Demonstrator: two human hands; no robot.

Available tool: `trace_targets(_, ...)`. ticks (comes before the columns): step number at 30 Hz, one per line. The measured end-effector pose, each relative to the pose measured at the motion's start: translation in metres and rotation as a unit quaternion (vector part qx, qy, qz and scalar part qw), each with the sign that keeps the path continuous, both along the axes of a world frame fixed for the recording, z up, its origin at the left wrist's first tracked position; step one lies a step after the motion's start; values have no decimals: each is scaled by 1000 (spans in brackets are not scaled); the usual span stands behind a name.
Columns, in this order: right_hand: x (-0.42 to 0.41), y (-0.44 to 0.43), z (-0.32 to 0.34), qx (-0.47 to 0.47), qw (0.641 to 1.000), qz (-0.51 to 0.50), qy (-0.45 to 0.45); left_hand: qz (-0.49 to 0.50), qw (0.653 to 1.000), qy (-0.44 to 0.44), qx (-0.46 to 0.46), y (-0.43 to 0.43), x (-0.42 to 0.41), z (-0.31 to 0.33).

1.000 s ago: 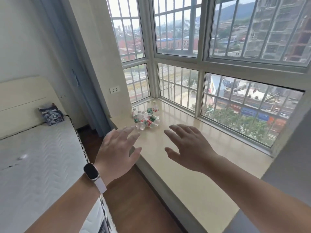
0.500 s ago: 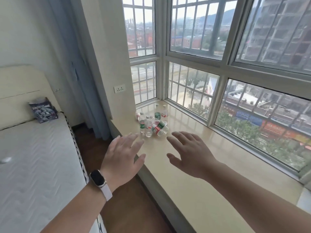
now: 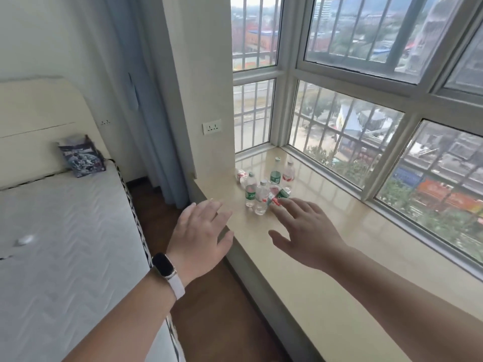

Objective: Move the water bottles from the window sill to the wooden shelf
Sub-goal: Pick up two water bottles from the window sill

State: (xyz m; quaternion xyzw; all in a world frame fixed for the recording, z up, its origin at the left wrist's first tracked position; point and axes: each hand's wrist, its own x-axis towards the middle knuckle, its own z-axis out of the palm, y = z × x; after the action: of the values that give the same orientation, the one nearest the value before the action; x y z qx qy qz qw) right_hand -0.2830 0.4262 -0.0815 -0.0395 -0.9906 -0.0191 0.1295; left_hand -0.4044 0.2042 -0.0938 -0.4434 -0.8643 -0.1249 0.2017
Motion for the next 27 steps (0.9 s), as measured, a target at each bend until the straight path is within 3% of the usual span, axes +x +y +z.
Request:
trace_targets(10,-100,38,-37,-20,1000,14,4,-5,1000,-10,-24,38,-93,-29)
trace_targets(18,-209,109,-72,-58,998,-10,-3,-18,997,-35,-70,113,-204,-37)
trace_targets(27,-275,182,-108,-95,994,-49,-14,-63,991,-83,-84,200,-277,-53)
